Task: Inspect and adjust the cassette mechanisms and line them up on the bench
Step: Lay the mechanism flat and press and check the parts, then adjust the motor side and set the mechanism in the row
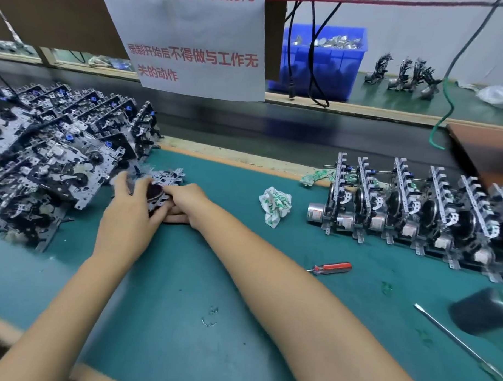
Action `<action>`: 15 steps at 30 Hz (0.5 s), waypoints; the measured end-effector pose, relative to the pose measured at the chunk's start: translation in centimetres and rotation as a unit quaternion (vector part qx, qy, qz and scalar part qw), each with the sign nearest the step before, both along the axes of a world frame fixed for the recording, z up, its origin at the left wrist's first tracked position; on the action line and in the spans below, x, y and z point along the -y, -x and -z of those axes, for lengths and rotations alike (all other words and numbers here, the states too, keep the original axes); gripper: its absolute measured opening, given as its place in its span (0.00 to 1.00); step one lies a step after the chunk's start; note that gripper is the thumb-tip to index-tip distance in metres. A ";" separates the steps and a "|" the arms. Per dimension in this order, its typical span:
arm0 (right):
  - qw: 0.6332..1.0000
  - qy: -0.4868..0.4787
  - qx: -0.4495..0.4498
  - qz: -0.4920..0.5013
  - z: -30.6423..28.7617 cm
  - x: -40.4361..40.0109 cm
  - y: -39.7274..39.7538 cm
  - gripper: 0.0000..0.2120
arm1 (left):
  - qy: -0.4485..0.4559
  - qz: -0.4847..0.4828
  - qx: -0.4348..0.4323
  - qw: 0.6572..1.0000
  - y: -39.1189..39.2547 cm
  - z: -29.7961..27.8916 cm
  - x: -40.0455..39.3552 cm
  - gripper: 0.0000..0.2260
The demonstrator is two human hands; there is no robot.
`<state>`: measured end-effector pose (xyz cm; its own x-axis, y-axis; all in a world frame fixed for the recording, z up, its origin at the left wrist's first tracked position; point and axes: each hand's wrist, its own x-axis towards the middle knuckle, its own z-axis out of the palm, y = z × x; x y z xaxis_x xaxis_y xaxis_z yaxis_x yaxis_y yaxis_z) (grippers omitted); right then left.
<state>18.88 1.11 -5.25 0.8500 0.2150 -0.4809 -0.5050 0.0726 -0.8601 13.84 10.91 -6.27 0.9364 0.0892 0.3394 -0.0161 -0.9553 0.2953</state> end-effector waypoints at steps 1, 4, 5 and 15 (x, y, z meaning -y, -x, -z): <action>1.000 -0.006 -0.006 -0.004 -0.2 0.8 0.8 0.06 | 0.017 0.007 0.004 1.000 0.5 -0.1 0.2 0.23; 1.000 -0.017 -0.007 -0.005 -0.2 2.6 3.0 0.07 | 0.088 -0.002 0.040 0.995 2.2 -0.4 1.0 0.21; 1.000 -0.009 -0.003 -0.003 -0.3 3.0 3.8 0.08 | 0.103 -0.019 0.049 0.993 2.6 -0.5 1.2 0.19; 0.997 0.035 0.050 0.045 -0.8 8.8 10.4 0.10 | 0.176 0.052 -0.009 0.983 6.4 -0.7 3.5 0.04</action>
<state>8.49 -7.67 -4.41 0.9084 0.1056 -0.4046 -0.4114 0.0522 -0.9100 7.43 7.41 -5.55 0.9520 0.1024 0.2884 -0.0994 -0.7877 0.6080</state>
